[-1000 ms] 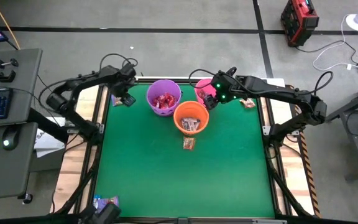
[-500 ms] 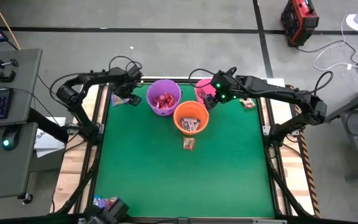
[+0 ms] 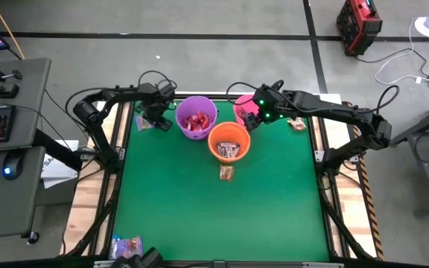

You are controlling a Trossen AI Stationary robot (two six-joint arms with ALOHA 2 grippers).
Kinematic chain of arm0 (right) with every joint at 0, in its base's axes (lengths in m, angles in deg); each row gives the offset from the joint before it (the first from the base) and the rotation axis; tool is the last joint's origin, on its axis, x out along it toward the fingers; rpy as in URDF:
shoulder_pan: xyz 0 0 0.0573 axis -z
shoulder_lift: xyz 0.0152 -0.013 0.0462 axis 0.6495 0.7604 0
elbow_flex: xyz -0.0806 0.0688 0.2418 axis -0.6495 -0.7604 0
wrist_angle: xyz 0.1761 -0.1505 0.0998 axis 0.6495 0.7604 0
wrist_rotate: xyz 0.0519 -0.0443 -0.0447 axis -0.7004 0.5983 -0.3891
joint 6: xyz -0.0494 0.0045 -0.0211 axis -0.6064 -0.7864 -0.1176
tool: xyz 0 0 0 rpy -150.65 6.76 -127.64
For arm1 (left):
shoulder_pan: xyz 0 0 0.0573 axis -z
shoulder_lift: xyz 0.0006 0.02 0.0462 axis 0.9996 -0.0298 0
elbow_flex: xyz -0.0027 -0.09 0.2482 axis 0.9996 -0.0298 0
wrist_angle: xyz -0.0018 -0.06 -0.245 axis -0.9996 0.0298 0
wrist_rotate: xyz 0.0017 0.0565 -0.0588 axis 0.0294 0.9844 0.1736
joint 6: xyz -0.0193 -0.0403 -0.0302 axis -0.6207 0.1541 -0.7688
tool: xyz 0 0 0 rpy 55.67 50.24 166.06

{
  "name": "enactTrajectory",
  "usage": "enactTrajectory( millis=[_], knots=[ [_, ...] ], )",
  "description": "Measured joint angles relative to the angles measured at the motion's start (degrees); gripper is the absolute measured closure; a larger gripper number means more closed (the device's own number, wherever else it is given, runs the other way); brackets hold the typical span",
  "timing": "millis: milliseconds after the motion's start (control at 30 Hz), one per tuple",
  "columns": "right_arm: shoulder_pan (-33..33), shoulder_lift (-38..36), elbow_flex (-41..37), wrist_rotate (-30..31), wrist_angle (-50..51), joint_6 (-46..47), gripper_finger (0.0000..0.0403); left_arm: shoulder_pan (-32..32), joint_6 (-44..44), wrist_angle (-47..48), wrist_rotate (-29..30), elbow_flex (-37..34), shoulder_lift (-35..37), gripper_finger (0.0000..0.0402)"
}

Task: Sort candy by brand, put in halloween buckets
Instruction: Put the violet gummy candy into the pink bucket

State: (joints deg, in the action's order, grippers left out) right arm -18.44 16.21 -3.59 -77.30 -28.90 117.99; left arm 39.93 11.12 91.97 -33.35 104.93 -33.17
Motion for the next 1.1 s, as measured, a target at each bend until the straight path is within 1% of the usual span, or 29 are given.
enactTrajectory(
  millis=[100, 200, 233, 333, 433, 567, 667, 867, 1000, 1100],
  knots=[
    [0.0, 0.0, 0.0, 0.0, 0.0, -0.6, 0.0151, 2.0, 0.5, 2.5, -3.3, -0.4, 0.0, 0.033],
    [0.0, 0.0, 0.0, 0.0, 0.0, -1.2, 0.0151, 4.3, 3.0, 3.3, -3.7, -0.9, -0.1, 0.0382],
    [0.0, 0.0, 0.0, 0.0, 0.0, -1.3, 0.0151, 4.9, 3.5, 3.4, -3.5, -0.9, -0.1, 0.0391],
    [0.0, 0.0, 0.0, 0.0, 0.0, -1.6, 0.0151, 5.6, 4.1, 3.3, -3.4, -0.7, 0.8, 0.0397],
    [0.0, 0.0, 0.0, 0.0, 0.0, -2.2, 0.0151, 5.8, 4.7, 3.5, -4.3, -1.0, 3.5, 0.04],
    [0.0, 0.0, 0.0, 0.0, 0.0, -2.4, 0.0151, 5.6, 4.7, 5.4, -3.3, -0.8, 10.6, 0.0401],
    [0.0, 0.0, 0.0, 0.0, -0.1, -2.4, 0.0151, 5.6, 4.5, 5.7, -2.5, -0.8, 17.3, 0.0401],
    [0.0, 0.0, 0.0, 0.0, -3.7, -3.3, 0.0151, 6.0, 0.1, 5.4, -2.0, -0.8, 29.9, 0.0401],
    [0.1, 0.0, 0.0, 0.0, -7.1, -4.4, 0.0151, 8.1, -3.1, 2.7, -2.3, -0.7, 36.0, 0.0401],
    [0.4, 0.0, 0.0, 0.0, -9.6, -4.6, 0.0151, 10.2, -6.2, -1.2, -3.4, -0.7, 39.1, 0.0401]
  ],
)
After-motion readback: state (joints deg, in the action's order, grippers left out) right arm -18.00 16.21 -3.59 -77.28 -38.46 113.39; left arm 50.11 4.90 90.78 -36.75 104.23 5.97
